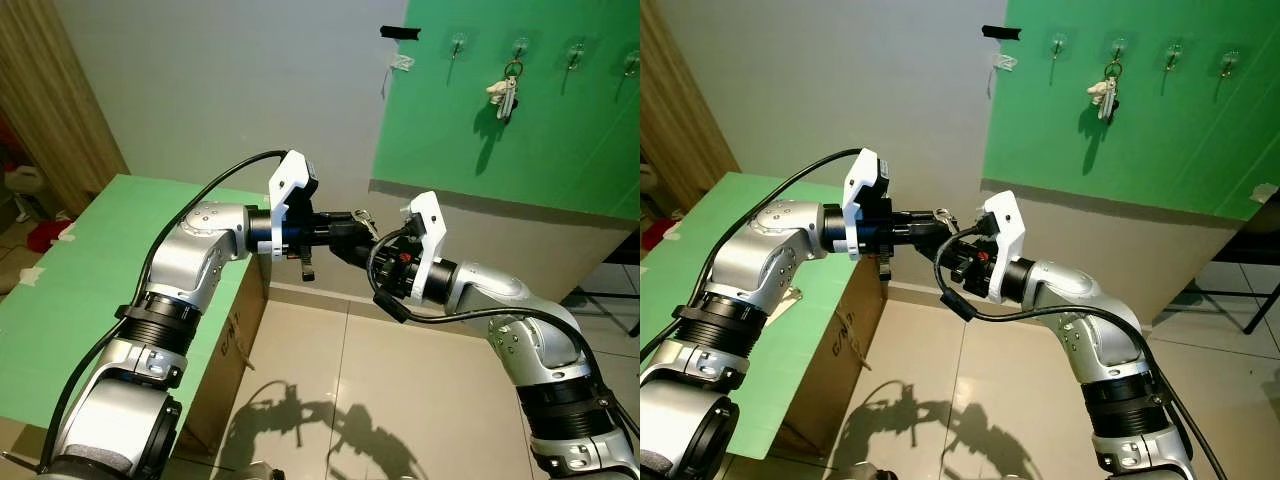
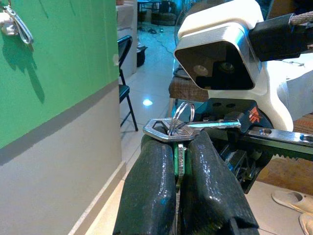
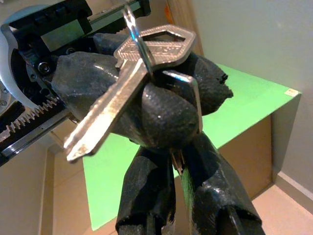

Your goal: Hang keys on a hook

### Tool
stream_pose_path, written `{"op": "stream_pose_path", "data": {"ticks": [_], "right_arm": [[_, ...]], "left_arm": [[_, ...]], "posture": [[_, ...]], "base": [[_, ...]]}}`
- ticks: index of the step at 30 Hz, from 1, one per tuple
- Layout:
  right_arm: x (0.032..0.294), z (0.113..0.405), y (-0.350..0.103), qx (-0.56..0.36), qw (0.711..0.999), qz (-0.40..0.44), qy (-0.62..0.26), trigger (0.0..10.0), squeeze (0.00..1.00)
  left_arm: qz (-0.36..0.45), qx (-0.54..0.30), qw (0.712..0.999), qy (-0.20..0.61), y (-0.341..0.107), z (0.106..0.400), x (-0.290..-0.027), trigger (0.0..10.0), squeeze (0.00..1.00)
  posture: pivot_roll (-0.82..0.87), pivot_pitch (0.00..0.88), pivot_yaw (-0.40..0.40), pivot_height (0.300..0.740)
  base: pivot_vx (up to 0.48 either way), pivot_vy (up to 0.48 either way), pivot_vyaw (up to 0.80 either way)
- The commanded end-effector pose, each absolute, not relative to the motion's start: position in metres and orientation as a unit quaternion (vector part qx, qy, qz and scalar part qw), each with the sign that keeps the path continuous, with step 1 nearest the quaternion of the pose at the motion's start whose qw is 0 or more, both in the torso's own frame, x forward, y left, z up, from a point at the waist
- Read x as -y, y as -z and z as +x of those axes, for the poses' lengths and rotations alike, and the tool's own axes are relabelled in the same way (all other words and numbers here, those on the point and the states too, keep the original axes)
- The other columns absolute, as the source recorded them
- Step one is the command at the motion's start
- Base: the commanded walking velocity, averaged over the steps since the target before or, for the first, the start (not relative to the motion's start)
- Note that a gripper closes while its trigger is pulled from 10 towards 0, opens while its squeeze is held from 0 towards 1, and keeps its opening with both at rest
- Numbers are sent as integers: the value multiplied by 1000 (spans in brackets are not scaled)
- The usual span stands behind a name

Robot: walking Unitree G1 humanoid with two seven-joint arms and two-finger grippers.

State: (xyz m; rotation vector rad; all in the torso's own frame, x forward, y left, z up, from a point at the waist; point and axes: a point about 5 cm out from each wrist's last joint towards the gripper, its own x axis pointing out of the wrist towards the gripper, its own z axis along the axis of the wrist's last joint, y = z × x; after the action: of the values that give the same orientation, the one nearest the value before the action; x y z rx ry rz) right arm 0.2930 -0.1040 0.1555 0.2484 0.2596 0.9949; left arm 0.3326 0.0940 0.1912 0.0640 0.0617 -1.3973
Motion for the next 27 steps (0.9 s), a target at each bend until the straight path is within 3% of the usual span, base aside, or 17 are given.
{"op": "stream_pose_path", "data": {"ticks": [1,15,16,17,27], "right_arm": [[111,294,-158,-119,871,116,-463,0,0],[110,294,-158,-119,869,115,-465,0,0],[110,294,-158,-119,869,115,-465,0,0],[110,293,-158,-119,869,116,-466,0,0],[110,294,-158,-119,869,117,-466,0,0]], "left_arm": [[46,-25,764,643,-192,331,-93,10000,0],[49,-28,777,627,-190,335,-91,10000,0],[47,-27,778,626,-190,335,-91,10000,349],[47,-28,777,627,-189,335,-91,10000,1000],[51,-32,770,635,-187,333,-90,10000,1000]], "posture": [[-108,0,11,740],[-109,0,10,740],[-109,0,10,740],[-108,0,9,740],[-109,0,9,740]], "base": [[0,0,0],[-74,137,0],[0,0,0],[0,0,0],[0,0,0]]}}
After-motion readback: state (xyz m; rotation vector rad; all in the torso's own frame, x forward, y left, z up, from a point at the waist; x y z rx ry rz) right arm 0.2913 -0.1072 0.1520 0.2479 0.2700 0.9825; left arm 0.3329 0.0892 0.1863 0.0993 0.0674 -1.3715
